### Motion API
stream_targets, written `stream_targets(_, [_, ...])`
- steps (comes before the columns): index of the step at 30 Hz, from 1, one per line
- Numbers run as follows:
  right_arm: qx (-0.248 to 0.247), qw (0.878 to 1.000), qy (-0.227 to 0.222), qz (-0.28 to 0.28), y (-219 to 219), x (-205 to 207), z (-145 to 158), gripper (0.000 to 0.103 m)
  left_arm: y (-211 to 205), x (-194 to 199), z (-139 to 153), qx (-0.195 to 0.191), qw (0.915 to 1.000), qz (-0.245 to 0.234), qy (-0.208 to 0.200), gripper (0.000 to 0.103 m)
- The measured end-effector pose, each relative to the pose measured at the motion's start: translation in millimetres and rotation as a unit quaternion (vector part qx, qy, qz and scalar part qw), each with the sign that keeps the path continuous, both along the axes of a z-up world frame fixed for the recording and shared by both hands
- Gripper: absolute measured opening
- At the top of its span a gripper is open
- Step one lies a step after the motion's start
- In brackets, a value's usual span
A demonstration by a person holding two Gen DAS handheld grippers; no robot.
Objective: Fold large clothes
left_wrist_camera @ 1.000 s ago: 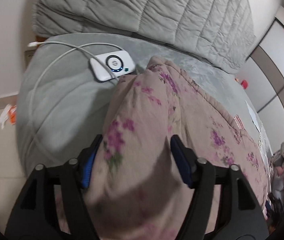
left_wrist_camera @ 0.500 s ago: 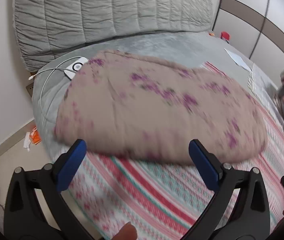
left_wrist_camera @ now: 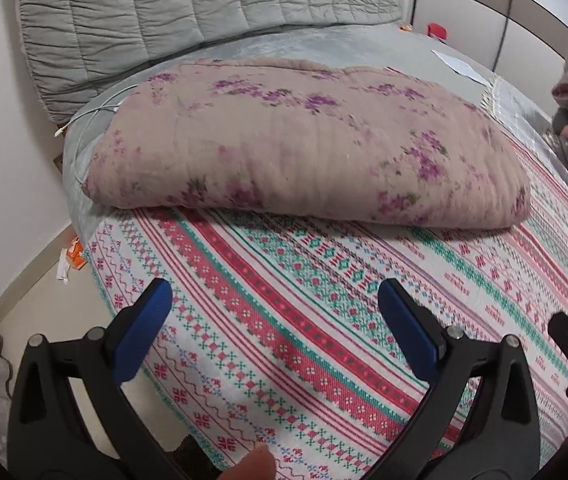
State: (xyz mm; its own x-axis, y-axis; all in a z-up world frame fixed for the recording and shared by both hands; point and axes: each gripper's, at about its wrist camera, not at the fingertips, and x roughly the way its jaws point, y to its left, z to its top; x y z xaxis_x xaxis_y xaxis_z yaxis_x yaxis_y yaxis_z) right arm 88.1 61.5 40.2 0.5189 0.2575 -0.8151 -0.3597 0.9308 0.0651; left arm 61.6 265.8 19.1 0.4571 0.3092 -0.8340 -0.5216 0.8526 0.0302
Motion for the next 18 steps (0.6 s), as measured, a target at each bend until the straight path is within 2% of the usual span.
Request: stream_targets(18, [-0.001,1.000,0.003,0.025,25.6,-12.2,-2.3,0.083,3.6,-6.3,-5.1,-0.003,1.0000,0.008,0.000,0.102])
